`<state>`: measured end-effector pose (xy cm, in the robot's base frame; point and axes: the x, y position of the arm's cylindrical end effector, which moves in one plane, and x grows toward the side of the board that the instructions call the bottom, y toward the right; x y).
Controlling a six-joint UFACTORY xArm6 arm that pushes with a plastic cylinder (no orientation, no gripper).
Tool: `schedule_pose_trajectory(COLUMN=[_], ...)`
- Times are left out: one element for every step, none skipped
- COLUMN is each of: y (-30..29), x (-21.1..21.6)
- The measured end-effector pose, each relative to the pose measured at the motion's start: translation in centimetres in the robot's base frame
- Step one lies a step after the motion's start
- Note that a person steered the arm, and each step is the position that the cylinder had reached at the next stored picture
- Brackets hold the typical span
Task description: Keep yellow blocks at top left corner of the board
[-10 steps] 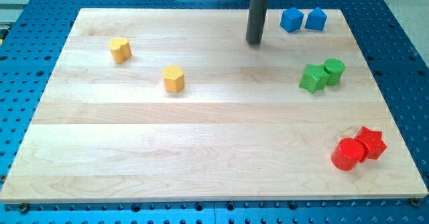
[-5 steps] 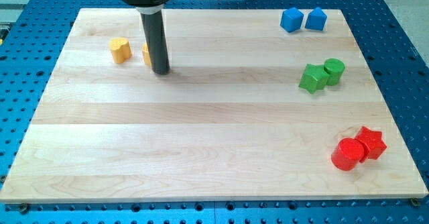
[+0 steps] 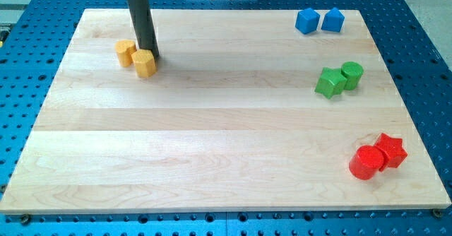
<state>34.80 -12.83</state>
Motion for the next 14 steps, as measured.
schedule_pose_trajectory(y=[1.6, -1.0, 1.3, -7.8, -7.1, -5.0, -1.8, -2.0, -1.7, -6.1, -7.2, -5.3, -5.4, -3.5], x=[3.0, 3.1, 11.9, 9.5, 7.2, 11.8, 9.5, 4.9, 7.9, 7.1, 4.8, 4.4, 2.7, 4.8])
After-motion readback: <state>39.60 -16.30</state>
